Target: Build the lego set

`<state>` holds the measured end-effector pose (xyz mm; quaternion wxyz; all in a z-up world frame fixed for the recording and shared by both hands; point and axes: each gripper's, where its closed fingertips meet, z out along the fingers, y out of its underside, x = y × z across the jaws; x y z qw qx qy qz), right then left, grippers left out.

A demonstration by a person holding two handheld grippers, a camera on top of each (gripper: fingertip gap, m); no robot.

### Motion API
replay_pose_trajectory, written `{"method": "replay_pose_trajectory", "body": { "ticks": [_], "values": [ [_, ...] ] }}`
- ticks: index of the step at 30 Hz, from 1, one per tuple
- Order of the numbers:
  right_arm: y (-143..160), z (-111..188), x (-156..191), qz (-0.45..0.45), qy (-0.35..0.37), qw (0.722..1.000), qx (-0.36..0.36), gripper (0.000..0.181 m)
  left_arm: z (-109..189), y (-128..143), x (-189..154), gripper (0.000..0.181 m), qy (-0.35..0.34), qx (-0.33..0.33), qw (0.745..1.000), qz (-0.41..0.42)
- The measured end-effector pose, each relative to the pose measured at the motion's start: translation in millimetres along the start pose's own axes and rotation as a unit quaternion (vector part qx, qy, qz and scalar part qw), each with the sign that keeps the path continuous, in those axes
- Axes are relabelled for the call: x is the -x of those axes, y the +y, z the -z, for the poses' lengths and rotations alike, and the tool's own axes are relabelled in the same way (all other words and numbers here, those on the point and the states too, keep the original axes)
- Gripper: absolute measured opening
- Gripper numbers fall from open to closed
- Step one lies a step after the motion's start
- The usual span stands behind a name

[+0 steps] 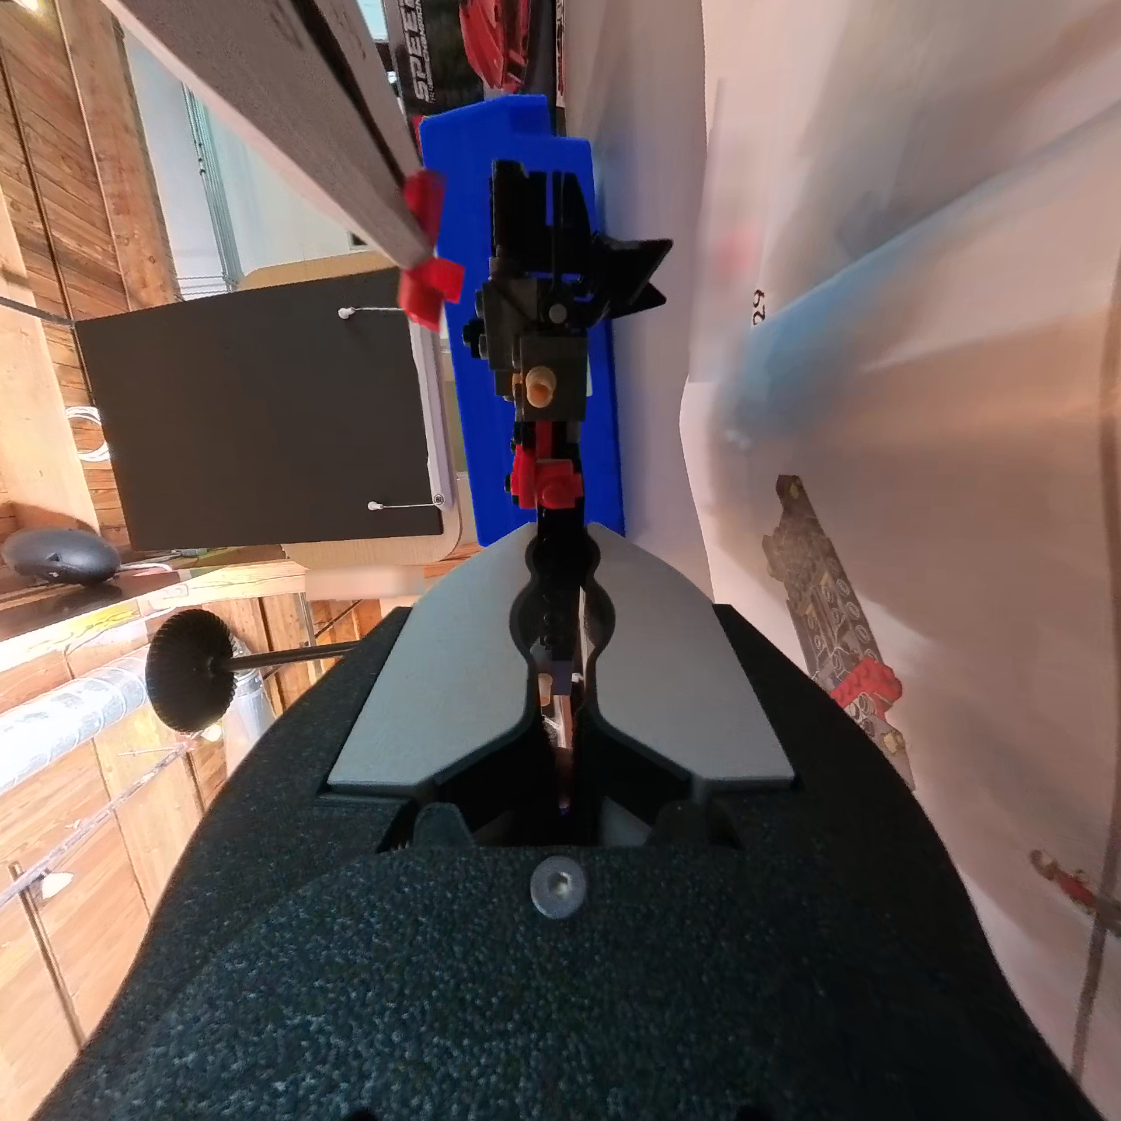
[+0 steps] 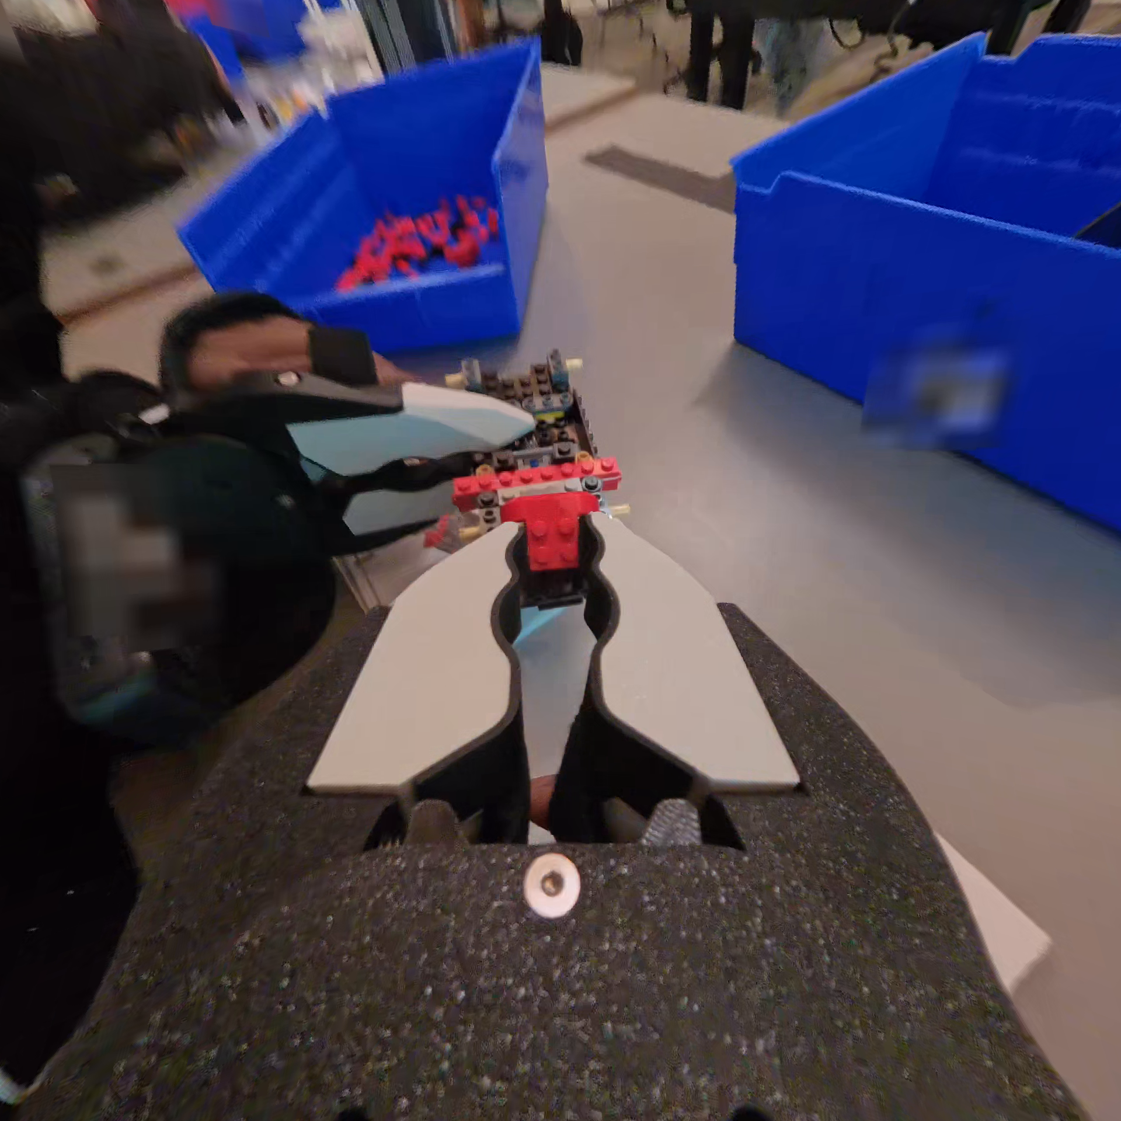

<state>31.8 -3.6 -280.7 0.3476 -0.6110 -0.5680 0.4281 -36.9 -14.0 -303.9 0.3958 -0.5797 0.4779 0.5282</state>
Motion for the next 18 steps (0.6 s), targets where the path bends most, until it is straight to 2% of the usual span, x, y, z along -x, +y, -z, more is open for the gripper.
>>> {"method": "replay_pose_trajectory", "body": {
  "ticks": [5, 18],
  "values": [
    [3.1, -5.6, -0.8, 0.046, 0.040, 0.997, 0.047, 0.016, 0.9, -0.7, 0.9, 0.008, -0.006, 0.001, 1.000, -0.012],
    [5.5, -5.4, 6.9, 0.038, 0.001, 0.997, 0.074, 0.016, 2.9, -5.9, 2.5, 0.008, -0.015, -0.011, 1.000, -0.026]
  ]
}}
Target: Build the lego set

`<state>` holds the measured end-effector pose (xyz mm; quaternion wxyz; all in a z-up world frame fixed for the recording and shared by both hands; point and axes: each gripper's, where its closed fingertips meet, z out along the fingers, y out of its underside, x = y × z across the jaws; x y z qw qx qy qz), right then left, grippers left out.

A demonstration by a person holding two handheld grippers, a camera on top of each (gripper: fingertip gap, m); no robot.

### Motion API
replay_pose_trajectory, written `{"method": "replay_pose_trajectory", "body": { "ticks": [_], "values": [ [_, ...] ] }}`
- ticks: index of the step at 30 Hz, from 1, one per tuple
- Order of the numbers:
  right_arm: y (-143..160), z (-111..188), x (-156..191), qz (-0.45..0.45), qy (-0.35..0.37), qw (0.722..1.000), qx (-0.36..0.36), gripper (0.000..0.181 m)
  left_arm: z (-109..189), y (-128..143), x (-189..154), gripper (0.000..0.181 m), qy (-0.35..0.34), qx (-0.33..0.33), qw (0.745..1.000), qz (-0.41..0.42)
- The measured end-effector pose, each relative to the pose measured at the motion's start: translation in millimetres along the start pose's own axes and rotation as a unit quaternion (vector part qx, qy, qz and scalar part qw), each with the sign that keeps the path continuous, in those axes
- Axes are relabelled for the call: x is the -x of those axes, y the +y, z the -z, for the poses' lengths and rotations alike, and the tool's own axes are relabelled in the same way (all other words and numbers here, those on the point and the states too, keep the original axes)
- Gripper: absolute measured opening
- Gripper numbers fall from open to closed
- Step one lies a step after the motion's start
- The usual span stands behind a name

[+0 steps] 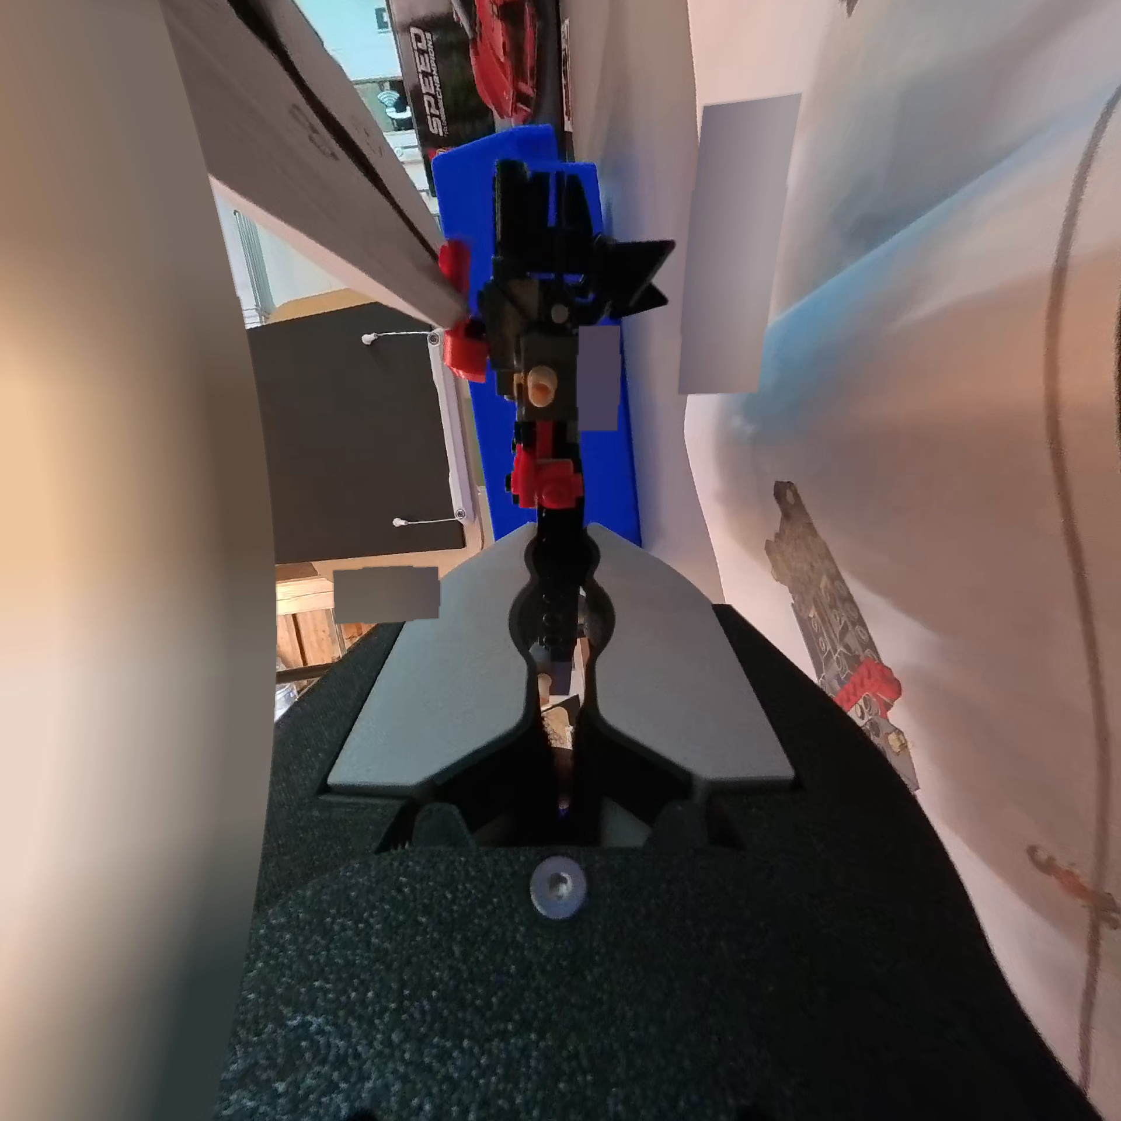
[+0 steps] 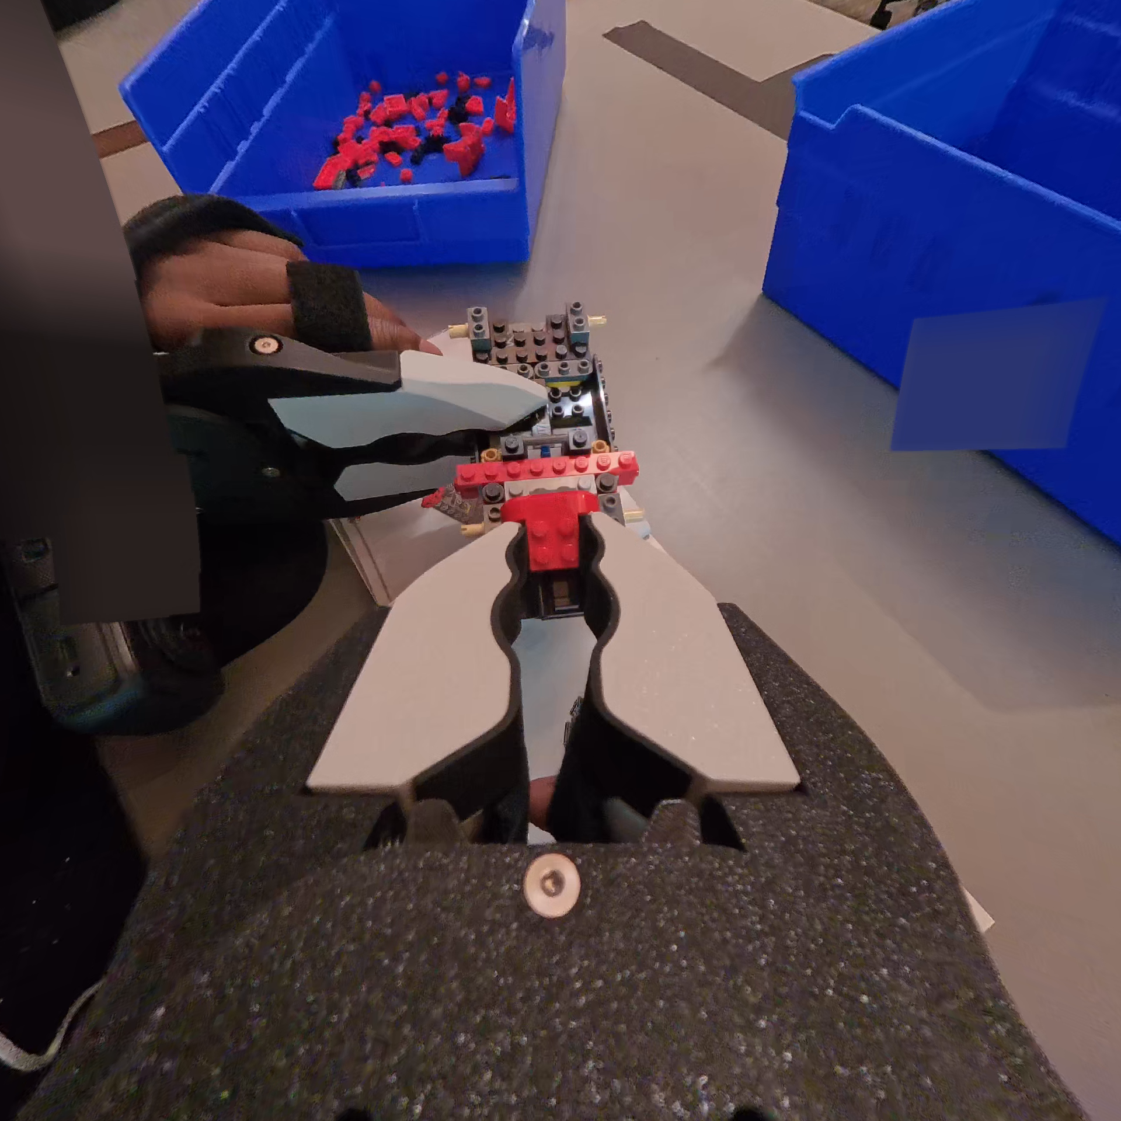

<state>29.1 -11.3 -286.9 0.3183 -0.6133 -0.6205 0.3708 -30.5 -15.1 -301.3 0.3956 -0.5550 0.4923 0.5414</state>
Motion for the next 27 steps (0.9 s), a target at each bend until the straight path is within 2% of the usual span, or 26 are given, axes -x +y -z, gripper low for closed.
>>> {"method": "replay_pose_trajectory", "body": {
  "ticks": [27],
  "values": [
    [-3.9, 3.4, -1.9, 0.008, 0.012, 1.000, -0.010, 0.021, 0.5, -0.5, 1.8, 0.008, -0.002, -0.004, 1.000, 0.015]
  ]
}}
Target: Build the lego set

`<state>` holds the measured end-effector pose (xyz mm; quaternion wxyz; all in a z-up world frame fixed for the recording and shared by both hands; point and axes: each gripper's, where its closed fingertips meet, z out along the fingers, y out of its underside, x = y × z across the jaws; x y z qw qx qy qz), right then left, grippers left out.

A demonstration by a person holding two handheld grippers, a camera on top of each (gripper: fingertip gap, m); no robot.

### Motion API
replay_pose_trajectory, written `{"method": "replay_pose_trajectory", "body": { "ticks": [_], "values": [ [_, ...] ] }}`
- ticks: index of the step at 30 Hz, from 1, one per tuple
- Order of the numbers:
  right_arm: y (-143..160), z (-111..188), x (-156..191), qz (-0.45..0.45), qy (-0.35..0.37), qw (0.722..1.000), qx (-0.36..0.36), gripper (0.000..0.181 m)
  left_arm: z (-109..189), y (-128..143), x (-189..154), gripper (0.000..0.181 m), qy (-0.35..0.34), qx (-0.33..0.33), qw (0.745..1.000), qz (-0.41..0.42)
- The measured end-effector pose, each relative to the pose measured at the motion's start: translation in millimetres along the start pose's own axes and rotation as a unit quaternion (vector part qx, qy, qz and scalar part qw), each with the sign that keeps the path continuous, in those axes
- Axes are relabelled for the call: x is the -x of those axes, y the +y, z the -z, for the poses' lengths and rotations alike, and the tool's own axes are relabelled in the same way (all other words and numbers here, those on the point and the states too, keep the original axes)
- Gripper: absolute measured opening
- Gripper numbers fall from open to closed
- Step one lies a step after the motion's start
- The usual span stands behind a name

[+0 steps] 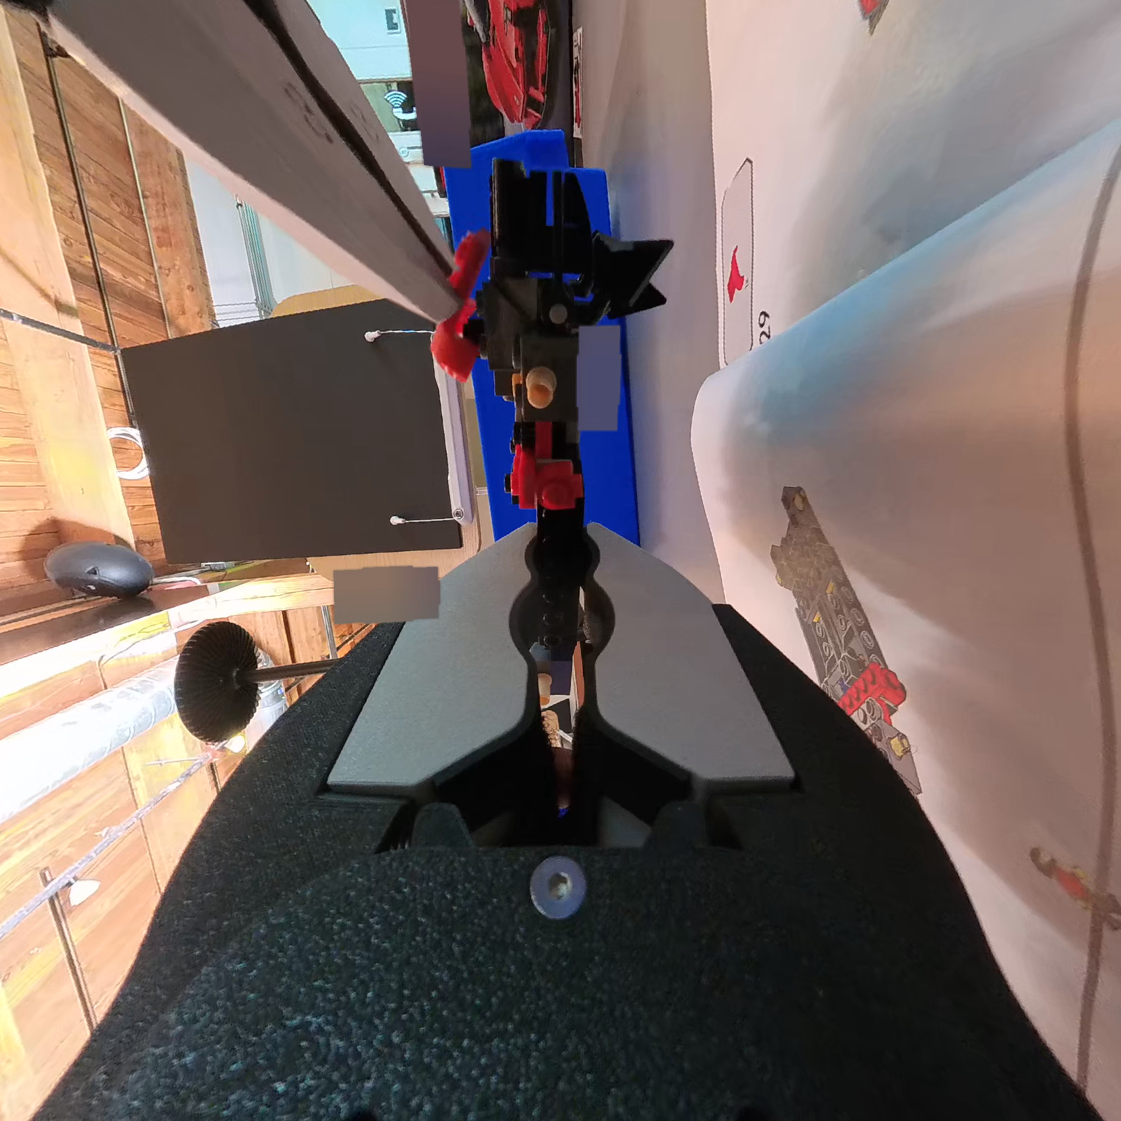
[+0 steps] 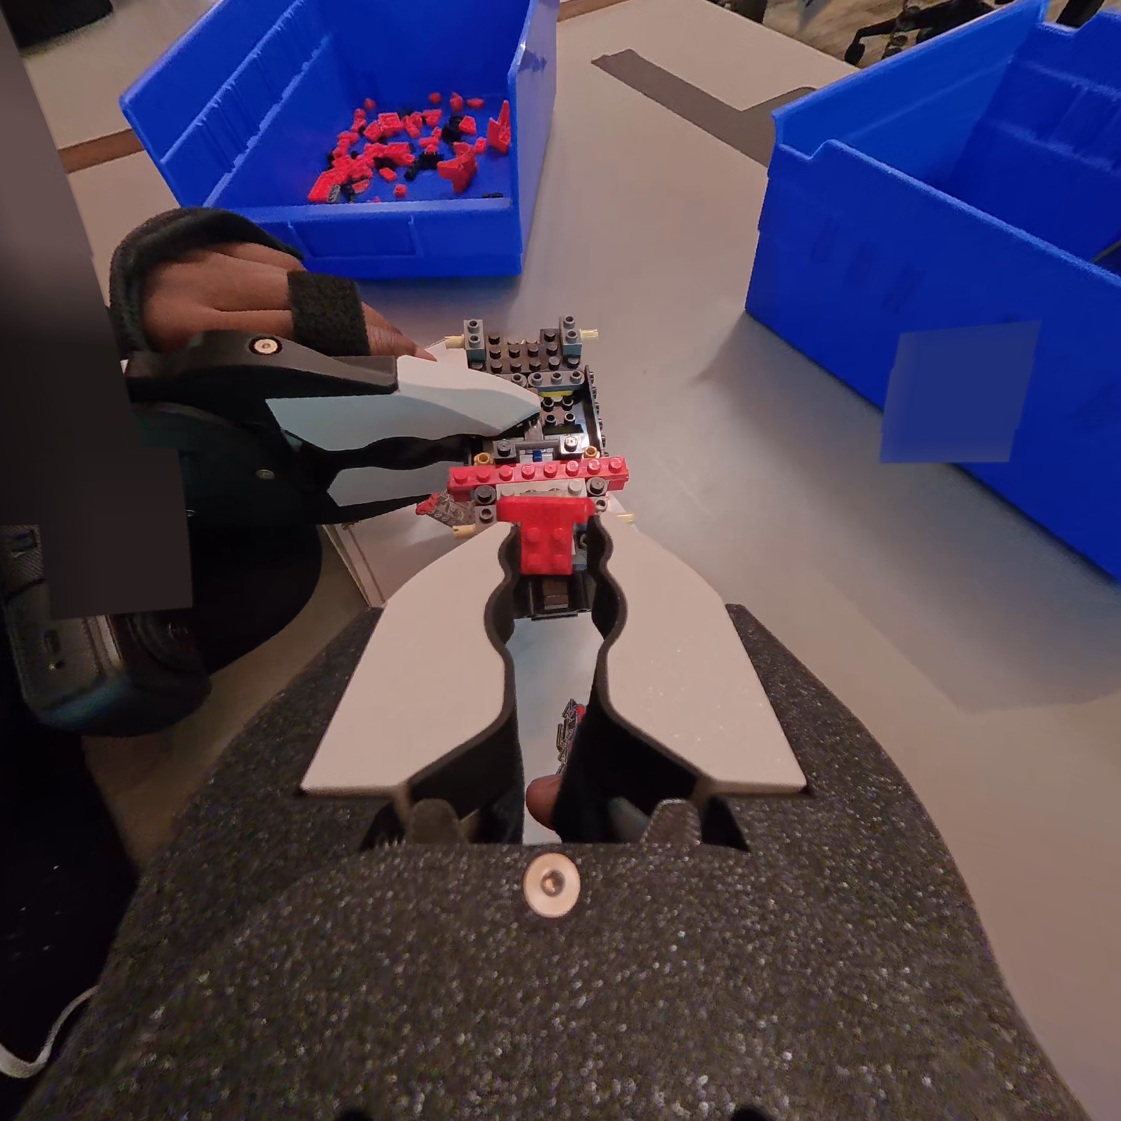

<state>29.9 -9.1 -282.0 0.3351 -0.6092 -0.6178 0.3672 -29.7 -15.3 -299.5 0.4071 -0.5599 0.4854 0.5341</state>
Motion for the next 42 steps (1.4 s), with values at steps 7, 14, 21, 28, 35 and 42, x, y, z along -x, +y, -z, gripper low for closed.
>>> {"method": "replay_pose_trajectory", "body": {
  "ticks": [7, 14, 21, 28, 35, 42],
  "values": [
    [0.1, -0.3, 0.9, 0.001, -0.004, 1.000, -0.002, 0.021, 0.1, 0.1, 0.1, 0.008, 0.000, 0.000, 1.000, 0.003],
    [-13.6, 11.3, 10.5, 0.012, -0.049, 0.997, -0.051, 0.033, 0.0, 2.0, 1.6, 0.008, 0.004, -0.006, 0.999, 0.034],
    [-15.6, 40.5, 3.1, 0.043, -0.074, 0.989, -0.120, 0.041, 1.3, 4.9, 7.7, 0.008, -0.009, -0.008, 0.999, 0.043],
    [10.1, 62.7, -25.4, 0.071, -0.032, 0.989, -0.127, 0.035, 1.5, 6.1, 8.6, 0.008, -0.012, -0.004, 0.999, 0.040],
    [21.8, 66.9, -26.9, 0.052, -0.044, 0.988, -0.139, 0.034, 0.8, 4.7, 6.6, 0.008, -0.009, -0.006, 0.999, 0.038],
    [24.0, 61.2, -24.4, 0.052, -0.056, 0.987, -0.142, 0.034, 0.7, 4.5, 6.6, 0.008, -0.009, -0.008, 0.999, 0.040]
  ]
}}
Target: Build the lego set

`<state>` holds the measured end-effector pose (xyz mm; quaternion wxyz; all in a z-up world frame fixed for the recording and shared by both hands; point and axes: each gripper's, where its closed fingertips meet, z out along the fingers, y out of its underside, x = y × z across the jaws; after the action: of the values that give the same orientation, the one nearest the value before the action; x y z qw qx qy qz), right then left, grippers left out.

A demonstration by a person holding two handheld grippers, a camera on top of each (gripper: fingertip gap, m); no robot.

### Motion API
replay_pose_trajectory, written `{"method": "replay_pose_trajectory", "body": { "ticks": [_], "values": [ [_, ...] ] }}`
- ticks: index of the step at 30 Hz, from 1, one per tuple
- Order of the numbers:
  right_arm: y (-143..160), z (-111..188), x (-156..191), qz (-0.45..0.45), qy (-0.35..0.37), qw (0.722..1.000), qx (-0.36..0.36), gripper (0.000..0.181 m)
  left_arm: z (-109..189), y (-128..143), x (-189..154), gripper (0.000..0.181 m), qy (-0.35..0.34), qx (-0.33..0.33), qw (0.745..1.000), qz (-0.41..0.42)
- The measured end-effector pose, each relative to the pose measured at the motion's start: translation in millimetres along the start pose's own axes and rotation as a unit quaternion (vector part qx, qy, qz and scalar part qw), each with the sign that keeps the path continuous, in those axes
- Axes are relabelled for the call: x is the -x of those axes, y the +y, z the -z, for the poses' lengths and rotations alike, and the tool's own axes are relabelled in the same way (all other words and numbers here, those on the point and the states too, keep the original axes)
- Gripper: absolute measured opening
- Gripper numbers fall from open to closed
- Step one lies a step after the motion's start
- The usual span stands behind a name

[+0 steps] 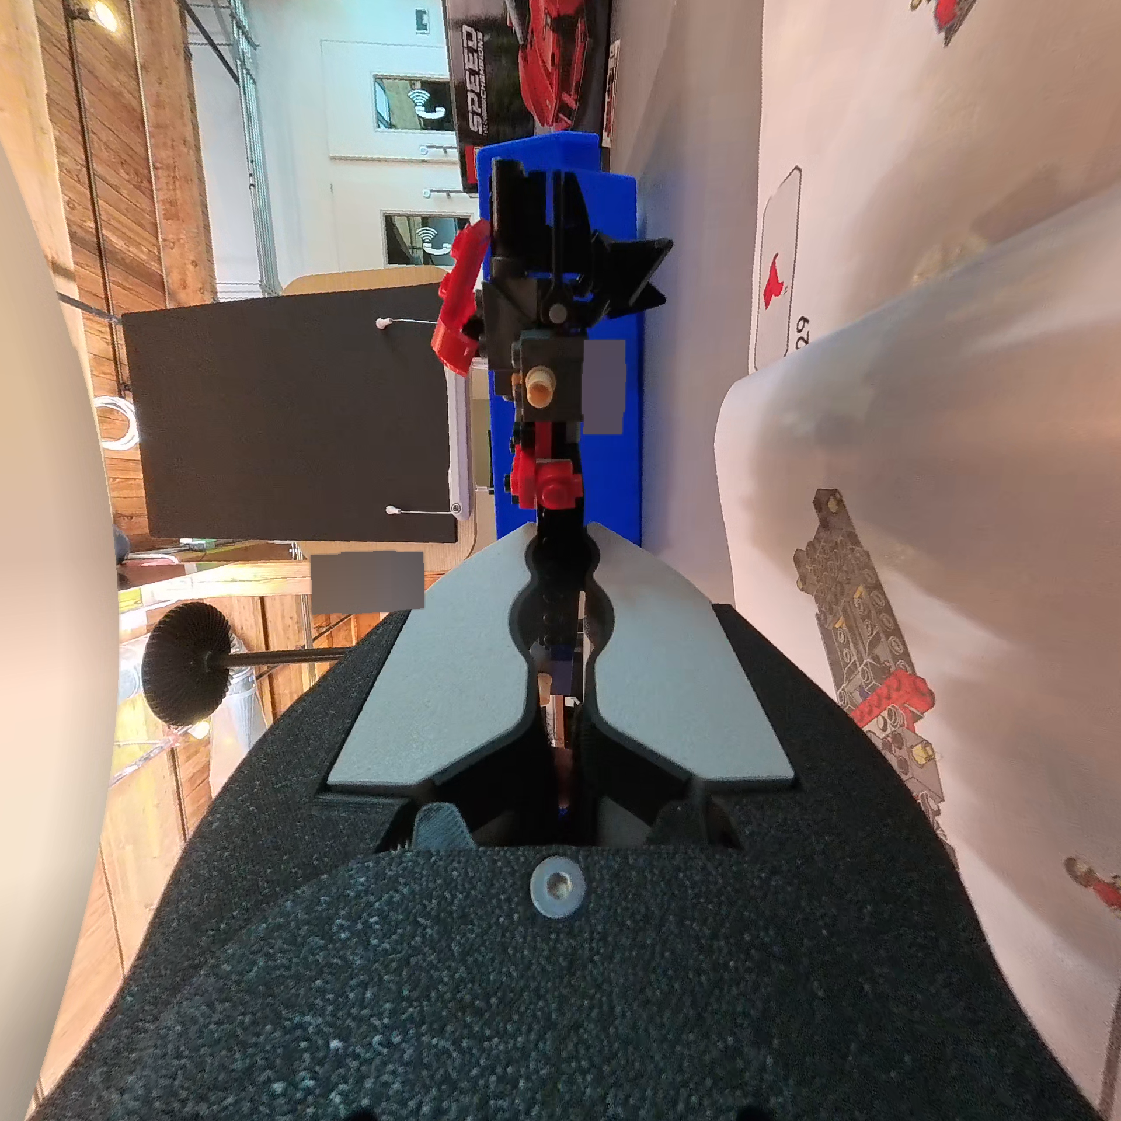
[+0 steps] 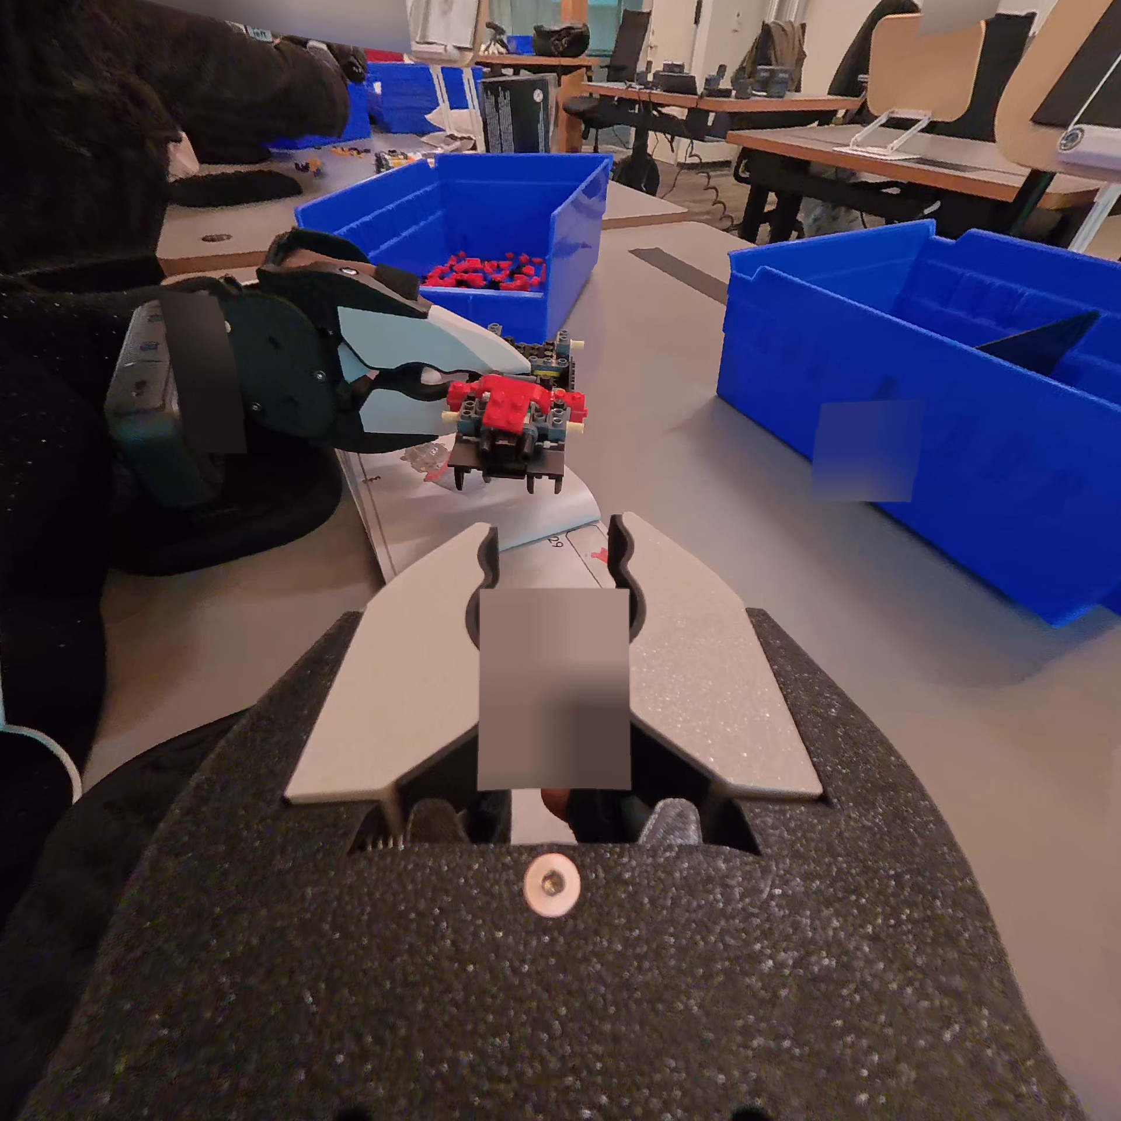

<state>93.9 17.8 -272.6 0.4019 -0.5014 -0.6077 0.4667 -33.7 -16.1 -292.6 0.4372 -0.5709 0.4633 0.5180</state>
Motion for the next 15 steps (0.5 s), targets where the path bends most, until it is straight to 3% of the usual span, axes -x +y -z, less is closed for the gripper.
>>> {"method": "replay_pose_trajectory", "body": {
  "ticks": [15],
  "values": [
    [6.6, -3.5, 0.9, -0.016, -0.018, 0.999, -0.028, 0.030, -0.2, -1.3, -1.1, 0.008, 0.002, -0.004, 1.000, 0.002]
  ]
}}
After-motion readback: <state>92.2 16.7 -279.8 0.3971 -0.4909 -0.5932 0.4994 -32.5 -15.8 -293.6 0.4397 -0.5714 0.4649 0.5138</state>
